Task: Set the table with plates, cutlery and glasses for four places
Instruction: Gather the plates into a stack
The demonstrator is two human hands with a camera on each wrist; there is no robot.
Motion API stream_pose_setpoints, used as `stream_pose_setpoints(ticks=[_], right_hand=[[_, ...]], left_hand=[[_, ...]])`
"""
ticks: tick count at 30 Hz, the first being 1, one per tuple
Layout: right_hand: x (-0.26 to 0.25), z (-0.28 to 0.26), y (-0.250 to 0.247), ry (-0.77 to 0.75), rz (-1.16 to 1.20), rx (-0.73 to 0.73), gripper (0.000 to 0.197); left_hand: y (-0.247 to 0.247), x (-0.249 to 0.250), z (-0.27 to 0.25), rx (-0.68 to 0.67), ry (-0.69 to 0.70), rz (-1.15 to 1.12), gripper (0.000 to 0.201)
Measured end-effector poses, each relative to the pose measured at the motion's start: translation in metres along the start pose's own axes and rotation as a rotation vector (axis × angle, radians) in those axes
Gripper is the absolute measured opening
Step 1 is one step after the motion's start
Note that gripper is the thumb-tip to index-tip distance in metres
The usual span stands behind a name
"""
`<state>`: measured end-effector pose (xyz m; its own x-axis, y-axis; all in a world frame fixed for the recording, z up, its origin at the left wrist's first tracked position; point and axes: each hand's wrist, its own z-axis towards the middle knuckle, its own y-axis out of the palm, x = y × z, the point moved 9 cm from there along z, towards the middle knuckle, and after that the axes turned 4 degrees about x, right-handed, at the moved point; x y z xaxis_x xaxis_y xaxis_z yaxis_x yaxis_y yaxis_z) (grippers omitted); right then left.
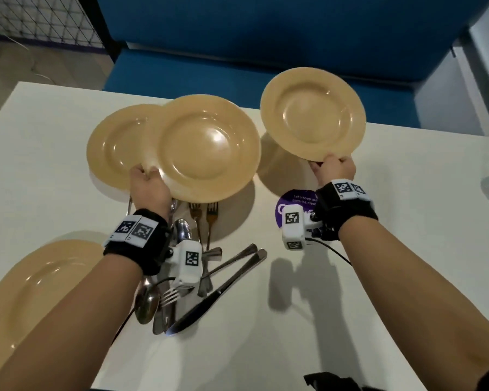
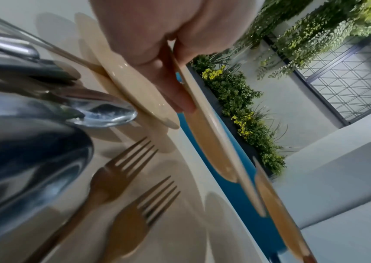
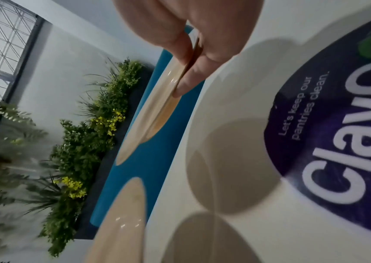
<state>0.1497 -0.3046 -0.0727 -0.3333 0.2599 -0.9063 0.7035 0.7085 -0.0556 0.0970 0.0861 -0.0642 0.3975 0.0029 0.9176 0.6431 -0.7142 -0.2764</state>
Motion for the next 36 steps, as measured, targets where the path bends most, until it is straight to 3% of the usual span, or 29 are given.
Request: stream_pose_setpoints(ticks=[3,8,12,14,17,19,20,23,26,28,32,36], right_hand=[[0.004,-0.023,0.018,0.012,-0.001,-0.087,0.03],[0.018,-0.07,0.073,-0.142,-0.585,-0.307,0.034],[0.047,-0.101,0.099,0.072,-0.373,-0.34,0.041],[0.055,-0.113,0.11,0.16,-0.233,-0.299,0.038],[0.057,-0.127,0.124,0.131,-0.226,-0.277,0.034],[0.055,-0.134,0.129,0.082,-0.242,-0.275,0.033],[0.054,-0.139,0.131,0.072,-0.238,-0.273,0.034],[0.053,-0.15,0.139,0.047,-0.209,-0.271,0.033],[0.053,-0.163,0.145,0.022,-0.201,-0.278,0.034],[0.052,-0.172,0.15,0.0,-0.216,-0.293,0.035],[0.055,-0.196,0.166,-0.086,-0.434,-0.374,0.038],[0.077,-0.214,0.163,0.038,-0.434,-0.419,0.034]], left_hand=[[0.008,0.005,0.006,-0.046,0.023,0.014,0.026],[0.017,0.017,0.029,-0.294,0.041,0.046,0.01],[0.007,0.031,0.053,-0.464,0.062,0.066,0.025],[-0.008,0.043,0.075,-0.44,0.111,0.168,0.036],[-0.047,0.053,0.125,-0.18,0.295,0.542,0.042],[-0.068,0.033,0.153,-0.122,0.164,0.688,0.054],[-0.071,0.017,0.162,-0.177,0.083,0.727,0.056],[-0.063,-0.005,0.17,-0.393,0.0,0.612,0.03],[-0.073,-0.002,0.173,-0.4,-0.109,0.27,0.028],[-0.083,0.008,0.174,-0.412,-0.086,0.155,0.025],[-0.102,0.024,0.156,-0.541,0.015,0.105,0.019],[-0.121,0.015,0.133,-0.647,-0.017,0.089,0.022]])
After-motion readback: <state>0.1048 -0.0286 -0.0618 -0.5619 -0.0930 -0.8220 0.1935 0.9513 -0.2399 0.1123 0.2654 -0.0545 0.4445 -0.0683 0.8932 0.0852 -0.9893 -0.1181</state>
